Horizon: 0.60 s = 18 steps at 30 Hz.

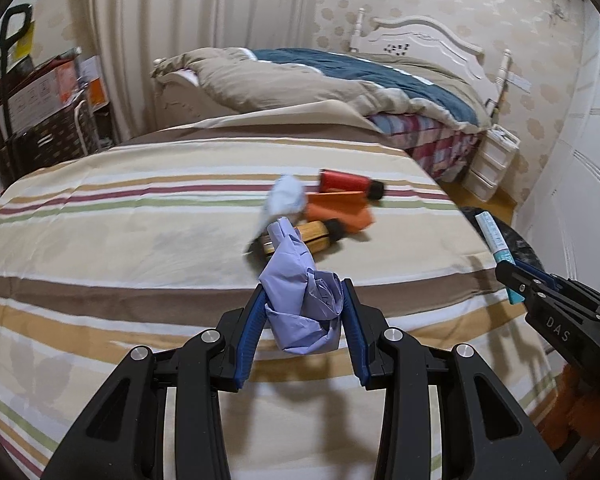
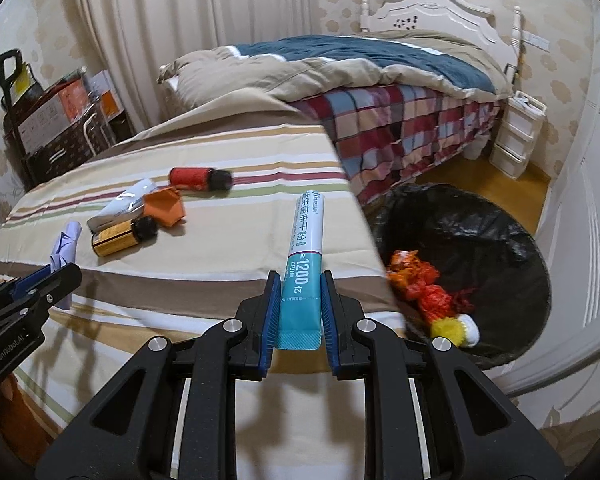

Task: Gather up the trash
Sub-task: 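Carry the lavender cloth and tube over the bin and open both tools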

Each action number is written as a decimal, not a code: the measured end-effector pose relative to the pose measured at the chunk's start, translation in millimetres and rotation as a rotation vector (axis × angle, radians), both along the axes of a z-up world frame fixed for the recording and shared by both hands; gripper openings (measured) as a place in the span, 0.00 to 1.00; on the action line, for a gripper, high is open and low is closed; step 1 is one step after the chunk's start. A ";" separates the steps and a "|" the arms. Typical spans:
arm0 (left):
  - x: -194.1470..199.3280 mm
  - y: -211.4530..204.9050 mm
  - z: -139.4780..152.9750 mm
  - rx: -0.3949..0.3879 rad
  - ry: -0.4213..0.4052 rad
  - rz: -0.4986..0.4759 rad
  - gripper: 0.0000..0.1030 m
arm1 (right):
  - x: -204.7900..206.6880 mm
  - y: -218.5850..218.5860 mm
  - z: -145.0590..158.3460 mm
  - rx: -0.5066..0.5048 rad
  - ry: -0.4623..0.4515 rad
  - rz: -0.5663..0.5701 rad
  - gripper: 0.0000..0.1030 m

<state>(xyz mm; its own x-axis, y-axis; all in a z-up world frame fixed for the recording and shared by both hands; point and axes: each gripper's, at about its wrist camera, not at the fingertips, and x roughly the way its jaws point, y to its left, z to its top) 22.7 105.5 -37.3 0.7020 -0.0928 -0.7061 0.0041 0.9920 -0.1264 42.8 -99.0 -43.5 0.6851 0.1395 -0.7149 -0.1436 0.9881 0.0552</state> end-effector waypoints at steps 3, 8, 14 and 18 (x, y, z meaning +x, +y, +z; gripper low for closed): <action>2.3 -13.5 4.0 0.000 -0.007 -0.025 0.38 | -1.1 -10.5 0.7 0.003 -0.006 -0.018 0.19; 7.7 -38.3 9.5 0.004 -0.016 -0.066 0.38 | -1.3 -31.2 1.6 0.007 -0.016 -0.054 0.19; 17.0 -73.1 14.2 0.010 -0.035 -0.120 0.38 | 1.0 -60.0 4.2 0.011 -0.030 -0.100 0.19; 26.4 -97.5 14.5 0.009 -0.035 -0.160 0.38 | 3.7 -80.8 5.1 0.010 -0.036 -0.136 0.19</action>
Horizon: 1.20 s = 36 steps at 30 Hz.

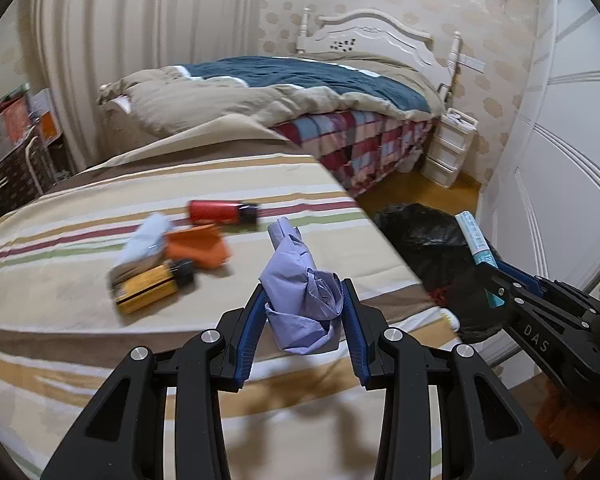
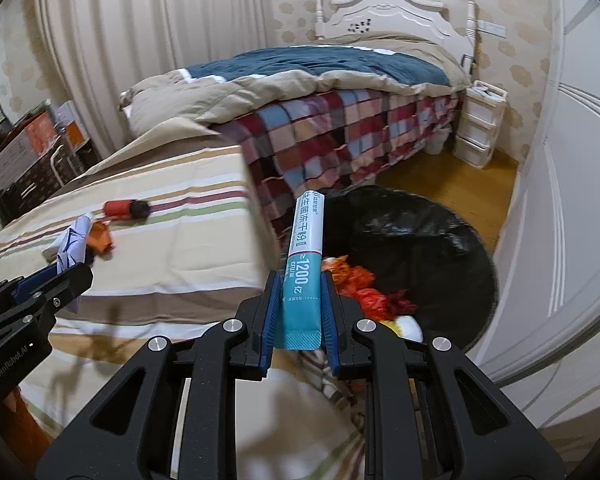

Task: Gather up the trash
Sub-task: 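Carry the lavender cloth and tube over the bin and open both tools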

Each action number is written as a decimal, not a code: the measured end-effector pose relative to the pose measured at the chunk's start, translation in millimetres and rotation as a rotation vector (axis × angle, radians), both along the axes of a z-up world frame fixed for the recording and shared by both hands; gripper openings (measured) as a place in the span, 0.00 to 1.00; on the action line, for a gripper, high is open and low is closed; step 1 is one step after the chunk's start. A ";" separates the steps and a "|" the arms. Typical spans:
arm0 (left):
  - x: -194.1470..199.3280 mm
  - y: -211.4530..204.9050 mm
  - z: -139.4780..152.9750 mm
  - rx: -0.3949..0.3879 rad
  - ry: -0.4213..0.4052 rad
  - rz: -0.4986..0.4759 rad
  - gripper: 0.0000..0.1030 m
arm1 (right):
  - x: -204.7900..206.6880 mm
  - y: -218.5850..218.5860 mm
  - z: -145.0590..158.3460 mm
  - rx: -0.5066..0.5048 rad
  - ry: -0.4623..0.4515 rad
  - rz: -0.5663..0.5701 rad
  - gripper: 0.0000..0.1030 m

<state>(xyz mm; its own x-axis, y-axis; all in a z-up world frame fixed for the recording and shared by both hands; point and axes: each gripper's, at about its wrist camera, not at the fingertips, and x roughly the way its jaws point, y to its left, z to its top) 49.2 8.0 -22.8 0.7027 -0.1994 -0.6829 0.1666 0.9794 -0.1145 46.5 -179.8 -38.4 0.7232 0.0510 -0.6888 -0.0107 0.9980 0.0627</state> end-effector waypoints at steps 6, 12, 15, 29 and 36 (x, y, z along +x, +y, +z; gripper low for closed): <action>12.3 -35.3 2.7 0.012 -0.015 -0.054 0.38 | 9.4 -33.1 -2.8 0.003 0.000 -0.058 0.19; 25.7 -67.2 -0.1 0.031 -0.020 -0.094 0.38 | 17.8 -55.3 -8.4 0.004 0.008 -0.098 0.19; 30.8 -78.3 -3.7 0.040 -0.015 -0.107 0.38 | 21.6 -65.9 -11.6 0.009 0.012 -0.116 0.19; 53.4 -116.8 -18.6 0.082 0.013 -0.148 0.38 | 29.5 -100.0 -21.8 0.030 0.028 -0.170 0.19; 63.4 -131.7 -26.1 0.095 0.027 -0.156 0.38 | 36.5 -109.2 -30.2 0.035 0.049 -0.182 0.20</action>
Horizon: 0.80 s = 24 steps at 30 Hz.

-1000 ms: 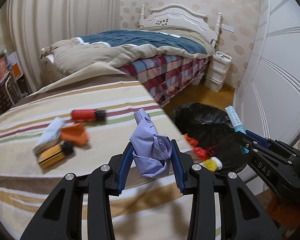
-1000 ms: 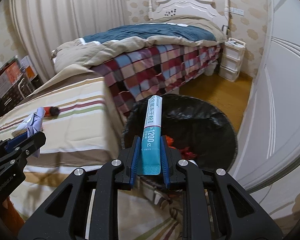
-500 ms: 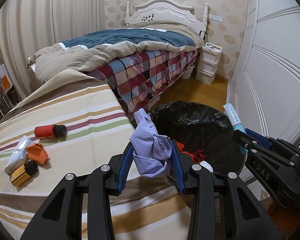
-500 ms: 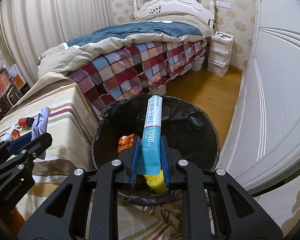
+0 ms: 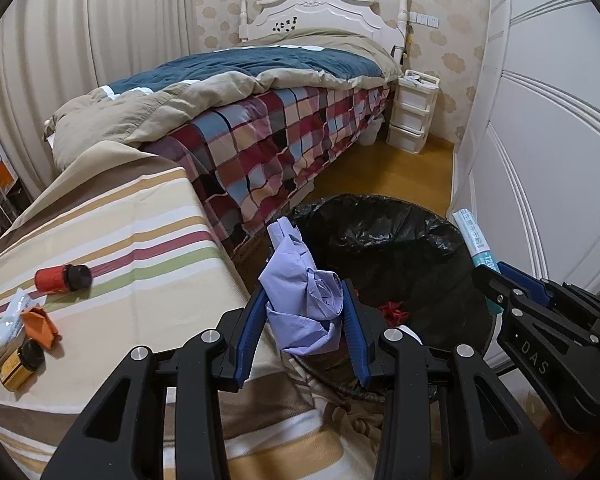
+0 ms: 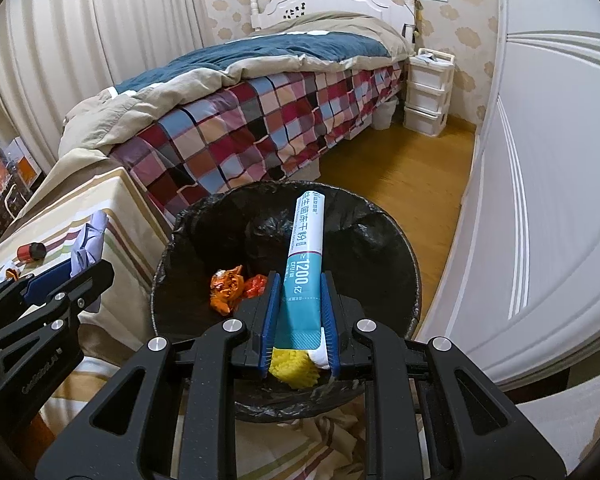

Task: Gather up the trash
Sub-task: 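Carry the lavender cloth and tube over the bin and open both tools, then move both tools back over the trash on the bed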

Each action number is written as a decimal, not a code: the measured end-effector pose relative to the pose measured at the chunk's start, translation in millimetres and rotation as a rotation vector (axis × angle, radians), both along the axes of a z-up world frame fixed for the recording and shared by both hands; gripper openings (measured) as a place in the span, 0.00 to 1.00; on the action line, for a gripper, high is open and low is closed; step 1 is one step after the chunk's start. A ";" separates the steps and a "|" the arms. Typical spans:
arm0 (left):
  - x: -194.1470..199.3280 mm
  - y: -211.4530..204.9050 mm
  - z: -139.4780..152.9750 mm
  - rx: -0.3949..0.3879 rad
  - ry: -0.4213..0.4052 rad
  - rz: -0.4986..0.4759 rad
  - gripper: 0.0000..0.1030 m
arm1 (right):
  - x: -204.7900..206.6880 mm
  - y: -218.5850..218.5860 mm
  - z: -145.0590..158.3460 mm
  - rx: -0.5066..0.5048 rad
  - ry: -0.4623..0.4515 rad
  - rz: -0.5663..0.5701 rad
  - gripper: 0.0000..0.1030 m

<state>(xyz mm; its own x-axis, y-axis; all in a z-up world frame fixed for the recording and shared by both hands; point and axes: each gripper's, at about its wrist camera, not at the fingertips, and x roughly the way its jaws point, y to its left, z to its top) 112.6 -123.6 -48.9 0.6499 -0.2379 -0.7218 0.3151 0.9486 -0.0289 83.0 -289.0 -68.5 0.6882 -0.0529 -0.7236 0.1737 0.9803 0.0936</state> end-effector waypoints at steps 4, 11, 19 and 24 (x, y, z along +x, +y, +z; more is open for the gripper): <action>6.5 -10.4 -1.1 0.011 -0.002 -0.012 0.38 | 4.3 -3.6 -2.2 0.003 0.004 -0.005 0.20; 12.0 -19.0 -1.4 0.039 -0.027 -0.013 0.57 | 10.7 -9.2 -4.3 0.008 -0.001 -0.024 0.28; 11.0 -9.5 2.4 0.025 -0.039 0.021 0.75 | 9.5 -10.9 -6.0 0.002 -0.005 -0.045 0.44; 6.9 -1.1 4.7 0.035 -0.042 0.040 0.78 | 5.1 -5.8 -1.9 -0.003 -0.016 -0.048 0.55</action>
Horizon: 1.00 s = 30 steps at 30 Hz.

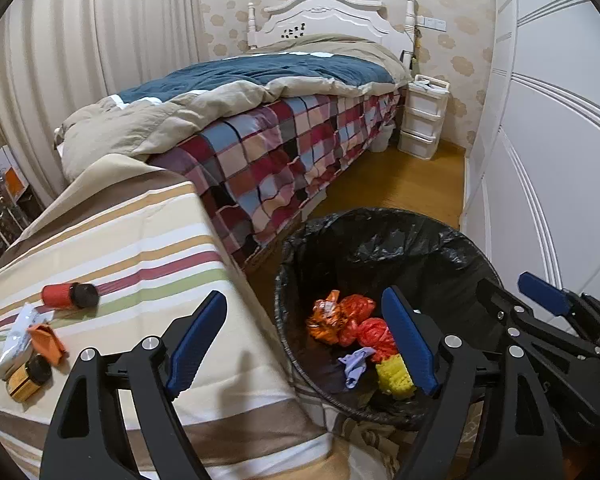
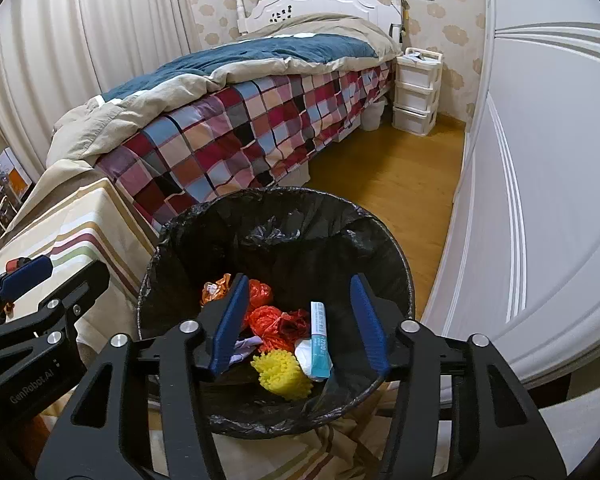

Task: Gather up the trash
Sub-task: 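Move both tools back over the trash on the bed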

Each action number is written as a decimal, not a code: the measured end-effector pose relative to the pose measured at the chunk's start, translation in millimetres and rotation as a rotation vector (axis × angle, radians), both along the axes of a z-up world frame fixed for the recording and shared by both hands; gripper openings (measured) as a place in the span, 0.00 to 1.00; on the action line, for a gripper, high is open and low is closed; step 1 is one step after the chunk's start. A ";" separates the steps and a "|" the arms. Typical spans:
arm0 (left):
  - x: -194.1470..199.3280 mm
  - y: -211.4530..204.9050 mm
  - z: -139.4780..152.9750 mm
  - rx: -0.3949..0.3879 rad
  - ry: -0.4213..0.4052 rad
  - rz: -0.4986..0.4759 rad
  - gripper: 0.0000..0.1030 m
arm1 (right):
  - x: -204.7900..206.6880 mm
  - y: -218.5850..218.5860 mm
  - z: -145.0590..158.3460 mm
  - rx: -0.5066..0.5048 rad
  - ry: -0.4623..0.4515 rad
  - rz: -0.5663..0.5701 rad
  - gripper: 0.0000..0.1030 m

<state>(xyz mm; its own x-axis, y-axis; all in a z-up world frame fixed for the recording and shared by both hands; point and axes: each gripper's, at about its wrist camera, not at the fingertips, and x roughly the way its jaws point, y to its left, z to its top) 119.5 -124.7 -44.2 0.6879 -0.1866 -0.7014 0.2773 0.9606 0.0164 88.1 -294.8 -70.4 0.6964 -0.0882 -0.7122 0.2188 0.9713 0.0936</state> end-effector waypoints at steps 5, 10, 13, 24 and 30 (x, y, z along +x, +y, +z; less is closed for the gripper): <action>-8.8 15.0 3.9 0.015 -0.024 0.025 0.79 | -5.4 7.4 3.7 -0.002 -0.008 0.004 0.59; -16.9 40.0 6.0 0.022 -0.032 0.066 0.79 | -10.1 21.3 5.7 0.009 -0.010 0.020 0.64; -21.2 60.0 5.5 0.025 -0.031 0.105 0.79 | -12.0 36.6 5.2 0.014 -0.006 0.050 0.65; -41.4 148.8 -1.3 0.023 -0.001 0.263 0.79 | -15.3 100.5 14.8 0.012 -0.005 0.173 0.70; -43.4 184.0 -5.1 0.032 0.012 0.326 0.79 | -13.6 142.1 11.7 0.004 0.013 0.254 0.70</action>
<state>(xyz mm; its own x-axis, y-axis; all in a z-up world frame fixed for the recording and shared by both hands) 76.1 59.3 -49.3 0.6992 0.0641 -0.7121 -0.0442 0.9979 0.0465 74.5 -152.7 -58.7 0.6869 0.0910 -0.7210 -0.0308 0.9949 0.0962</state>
